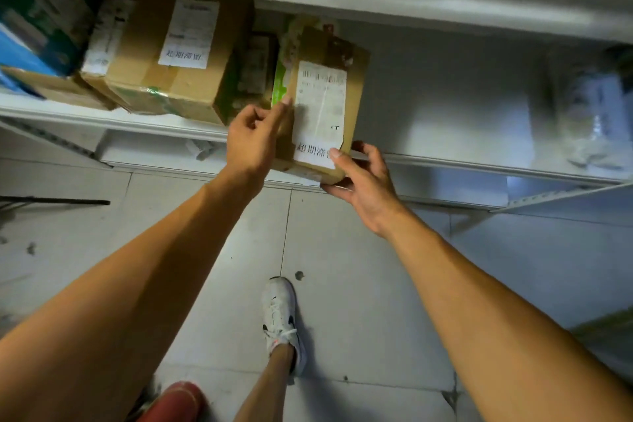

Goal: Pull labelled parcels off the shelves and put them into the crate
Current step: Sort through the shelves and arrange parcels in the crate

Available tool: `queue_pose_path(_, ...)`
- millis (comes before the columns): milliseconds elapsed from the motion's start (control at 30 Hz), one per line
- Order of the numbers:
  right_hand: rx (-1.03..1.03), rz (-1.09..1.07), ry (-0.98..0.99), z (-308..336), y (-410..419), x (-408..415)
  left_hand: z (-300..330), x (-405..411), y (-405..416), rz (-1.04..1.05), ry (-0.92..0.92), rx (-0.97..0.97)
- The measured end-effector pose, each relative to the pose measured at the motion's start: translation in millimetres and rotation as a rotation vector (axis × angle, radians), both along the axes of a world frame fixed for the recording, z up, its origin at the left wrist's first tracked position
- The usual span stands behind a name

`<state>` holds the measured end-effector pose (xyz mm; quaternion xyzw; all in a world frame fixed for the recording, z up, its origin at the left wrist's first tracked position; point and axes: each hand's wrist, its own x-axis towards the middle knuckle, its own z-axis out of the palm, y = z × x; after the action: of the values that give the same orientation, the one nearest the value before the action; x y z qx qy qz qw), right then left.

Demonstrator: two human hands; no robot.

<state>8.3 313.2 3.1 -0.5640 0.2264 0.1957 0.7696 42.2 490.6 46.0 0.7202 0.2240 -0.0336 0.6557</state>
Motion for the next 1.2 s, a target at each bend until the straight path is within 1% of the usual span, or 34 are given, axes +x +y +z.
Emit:
queue_pose_path(100,-0.025,0.062,-0.012,-3.4,-30.6,-37.2,-4.3,-17.0,-21.8,-0.127,0.104,-0.082)
queue_pose_path(167,-0.073,0.082,0.013,-4.1,-52.5,-60.9,-8.1,-31.6,-46.5,-0.231,0.170,-0.062)
queue_pose_path(267,-0.156,0.071,0.074,-1.1,-90.4,-97.1,-12.2,-55.7,-88.9,-0.347,0.219,-0.055)
queue_pose_path(367,-0.227,0.004,0.133,2.2,-132.6,-138.2,-20.1,-81.5,-133.6,-0.484,0.260,-0.051)
queue_pose_path(533,-0.213,-0.171,0.237,7.9,-203.2,-223.3,-25.2,-134.2,-218.3,-0.687,0.325,-0.053)
queue_pose_path(733,-0.019,-0.506,0.261,6.5,-259.4,-350.7,-27.6,-210.5,-309.4,-0.950,0.382,-0.004)
queue_pose_path(833,0.036,-0.661,0.293,2.7,-264.5,-412.4,-32.6,-253.7,-341.4,-1.118,0.406,0.042)
queue_pose_path(967,0.058,-0.834,0.309,-5.3,-257.5,-488.6,-37.9,-310.7,-373.8,-1.332,0.428,0.103)
queue_pose_path(1100,0.098,-0.983,0.279,-16.7,-242.4,-559.7,-45.0,-369.8,-399.3,-1.538,0.468,0.175)
queue_pose_path(1200,0.090,-1.103,0.288,-27.9,-224.4,-610.8,-47.9,-417.8,-415.6,-1.714,0.488,0.217)
